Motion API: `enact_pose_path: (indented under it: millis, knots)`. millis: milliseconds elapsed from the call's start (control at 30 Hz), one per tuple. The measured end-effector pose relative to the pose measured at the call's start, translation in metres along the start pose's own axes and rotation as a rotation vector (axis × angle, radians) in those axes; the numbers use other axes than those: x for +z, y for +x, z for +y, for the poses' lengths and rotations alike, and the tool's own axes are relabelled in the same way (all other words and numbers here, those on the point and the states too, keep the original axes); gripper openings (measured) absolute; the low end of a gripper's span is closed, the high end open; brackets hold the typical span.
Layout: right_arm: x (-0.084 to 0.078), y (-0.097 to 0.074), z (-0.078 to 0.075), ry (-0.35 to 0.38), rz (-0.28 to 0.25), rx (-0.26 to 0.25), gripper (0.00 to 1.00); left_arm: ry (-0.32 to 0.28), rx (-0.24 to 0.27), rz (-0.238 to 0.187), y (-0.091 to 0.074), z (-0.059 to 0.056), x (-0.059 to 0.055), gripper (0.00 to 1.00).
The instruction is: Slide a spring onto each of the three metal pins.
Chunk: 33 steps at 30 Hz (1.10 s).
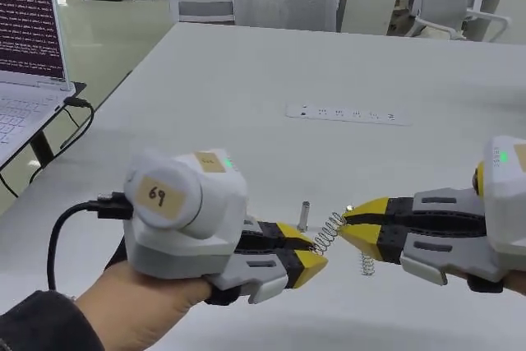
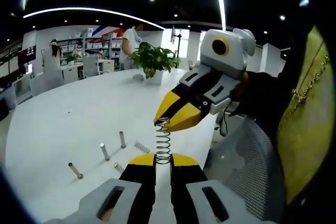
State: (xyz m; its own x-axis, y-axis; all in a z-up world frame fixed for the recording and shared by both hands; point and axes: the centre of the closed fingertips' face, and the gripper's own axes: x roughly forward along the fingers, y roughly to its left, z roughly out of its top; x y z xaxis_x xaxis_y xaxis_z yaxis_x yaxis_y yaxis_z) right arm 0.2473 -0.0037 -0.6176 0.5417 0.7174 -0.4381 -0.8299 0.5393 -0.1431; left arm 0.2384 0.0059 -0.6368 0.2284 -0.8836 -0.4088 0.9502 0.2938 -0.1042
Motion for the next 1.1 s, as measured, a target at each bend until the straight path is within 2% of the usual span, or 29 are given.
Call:
enact_pose_path:
  millis: [433, 633, 900, 1100]
  knots:
    - [0.004, 0.0, 0.005, -0.008, -0.001, 0.014, 0.04, 0.012, 0.0, -0.003, 0.0, -0.001, -0.002, 0.01]
    - [0.004, -0.001, 0.009, -0.014, 0.025, 0.03, 0.05, 0.08, -0.02, -0.037, -0.001, -0.001, -0.004, 0.01]
    - [0.004, -0.002, 0.017, -0.034, 0.055, 0.063, 0.07, 0.139, -0.051, -0.033, -0.003, -0.003, -0.005, 0.01]
    - [0.007, -0.005, 0.025, -0.056, 0.084, 0.129, 0.09, 0.195, -0.086, -0.023, -0.003, -0.009, -0.006, 0.01]
